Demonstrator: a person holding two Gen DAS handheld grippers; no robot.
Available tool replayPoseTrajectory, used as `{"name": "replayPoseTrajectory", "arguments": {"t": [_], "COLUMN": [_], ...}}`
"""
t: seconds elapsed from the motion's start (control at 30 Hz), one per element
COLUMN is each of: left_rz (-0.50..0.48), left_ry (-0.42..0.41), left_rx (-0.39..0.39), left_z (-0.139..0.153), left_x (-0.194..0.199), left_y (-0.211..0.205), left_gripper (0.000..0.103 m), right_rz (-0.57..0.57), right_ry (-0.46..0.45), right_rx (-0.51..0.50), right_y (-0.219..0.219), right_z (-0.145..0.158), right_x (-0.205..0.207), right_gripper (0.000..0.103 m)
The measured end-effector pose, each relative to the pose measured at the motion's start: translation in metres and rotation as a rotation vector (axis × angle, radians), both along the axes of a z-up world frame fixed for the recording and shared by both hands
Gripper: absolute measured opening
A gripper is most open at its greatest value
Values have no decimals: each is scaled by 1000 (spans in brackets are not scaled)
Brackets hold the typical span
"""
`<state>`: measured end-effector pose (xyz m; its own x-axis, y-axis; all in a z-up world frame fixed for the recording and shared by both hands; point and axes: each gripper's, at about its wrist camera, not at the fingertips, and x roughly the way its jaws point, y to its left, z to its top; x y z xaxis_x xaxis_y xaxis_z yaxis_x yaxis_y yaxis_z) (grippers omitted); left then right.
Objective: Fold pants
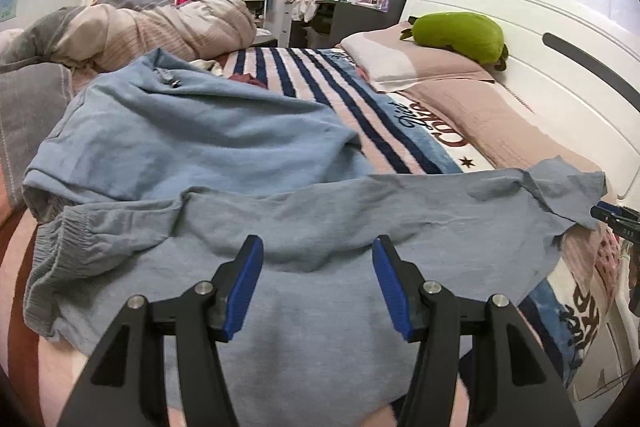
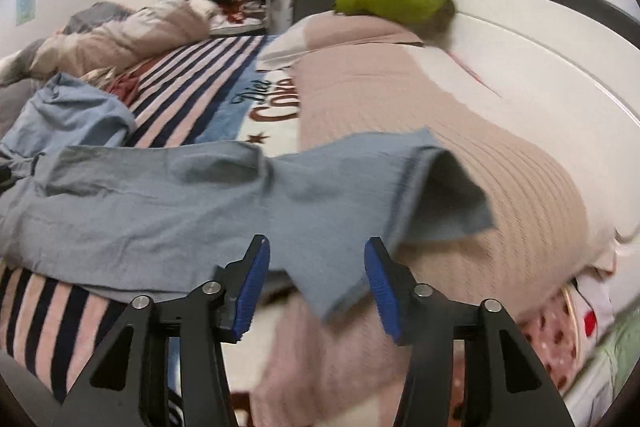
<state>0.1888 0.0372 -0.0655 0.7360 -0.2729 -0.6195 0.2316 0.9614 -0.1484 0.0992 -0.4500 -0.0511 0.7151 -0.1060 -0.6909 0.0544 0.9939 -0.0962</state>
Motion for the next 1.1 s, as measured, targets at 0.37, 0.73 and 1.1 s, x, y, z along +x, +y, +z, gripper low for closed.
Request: {"name": "replayPoseTrajectory", "arguments": {"t": [0.37, 0.73, 1.1], "left_rz": [-2, 9, 17], "left_ry": [13, 11, 25], "left_rx": [-29, -14, -1], "left_z": [0, 2, -1], "left_x": [-8, -2, 14], "left_y": [-10, -12, -19], "left_gripper": [53, 53, 53], "right_rz": [4, 47, -55], "right_ry": [62, -39, -102], "right_rx": [242, 420, 235], "right_y": [-33, -54, -76], "right_z": [-24, 16, 34], "right_x": [-2, 17, 77], "right_gripper": [20, 2, 5]}}
